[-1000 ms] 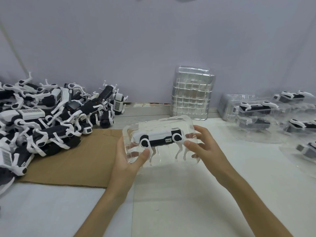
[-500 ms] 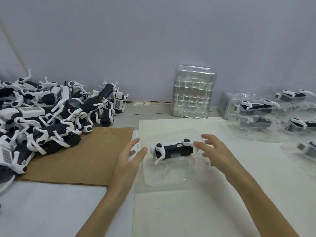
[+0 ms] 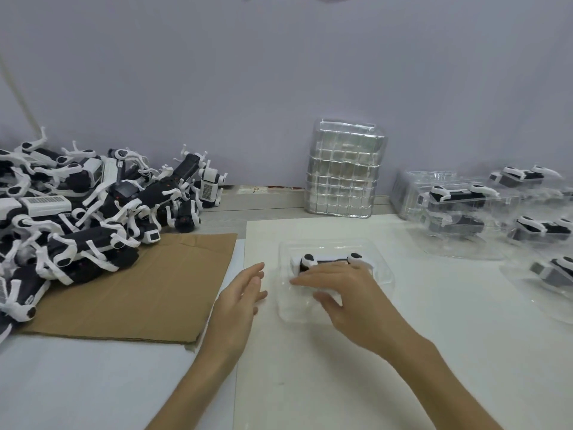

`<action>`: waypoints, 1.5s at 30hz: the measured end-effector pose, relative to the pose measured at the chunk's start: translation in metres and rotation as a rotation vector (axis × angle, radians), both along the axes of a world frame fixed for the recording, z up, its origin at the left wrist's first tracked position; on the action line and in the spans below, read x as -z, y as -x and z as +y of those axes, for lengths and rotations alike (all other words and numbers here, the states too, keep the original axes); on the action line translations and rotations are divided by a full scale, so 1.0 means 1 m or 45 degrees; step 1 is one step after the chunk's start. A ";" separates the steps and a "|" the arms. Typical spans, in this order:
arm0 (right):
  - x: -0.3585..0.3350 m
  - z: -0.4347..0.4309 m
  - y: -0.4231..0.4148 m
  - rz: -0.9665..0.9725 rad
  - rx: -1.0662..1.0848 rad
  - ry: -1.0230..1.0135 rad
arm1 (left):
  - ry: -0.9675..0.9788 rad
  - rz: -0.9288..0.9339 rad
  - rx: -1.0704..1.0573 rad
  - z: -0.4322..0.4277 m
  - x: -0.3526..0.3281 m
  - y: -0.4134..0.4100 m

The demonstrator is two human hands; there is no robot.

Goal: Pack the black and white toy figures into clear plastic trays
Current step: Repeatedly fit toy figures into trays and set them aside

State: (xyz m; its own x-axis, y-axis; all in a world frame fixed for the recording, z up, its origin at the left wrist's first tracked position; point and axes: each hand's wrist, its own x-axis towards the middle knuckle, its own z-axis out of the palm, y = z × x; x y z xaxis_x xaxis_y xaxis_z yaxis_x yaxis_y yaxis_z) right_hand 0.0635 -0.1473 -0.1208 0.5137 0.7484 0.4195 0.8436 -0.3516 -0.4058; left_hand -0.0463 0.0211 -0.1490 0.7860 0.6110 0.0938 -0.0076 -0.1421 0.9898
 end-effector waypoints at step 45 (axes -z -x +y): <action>-0.136 0.107 -0.272 -0.480 0.724 0.441 | -1.572 0.065 0.157 -0.002 0.035 -0.028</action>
State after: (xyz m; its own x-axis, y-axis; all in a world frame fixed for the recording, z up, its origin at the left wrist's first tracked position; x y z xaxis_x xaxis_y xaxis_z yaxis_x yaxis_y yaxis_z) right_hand 0.3355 -0.0402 0.0152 0.7279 0.5325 0.4320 0.5544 -0.8278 0.0862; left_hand -0.0187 0.0189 -0.1836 0.8517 0.0577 0.5208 -0.0523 -0.9796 0.1941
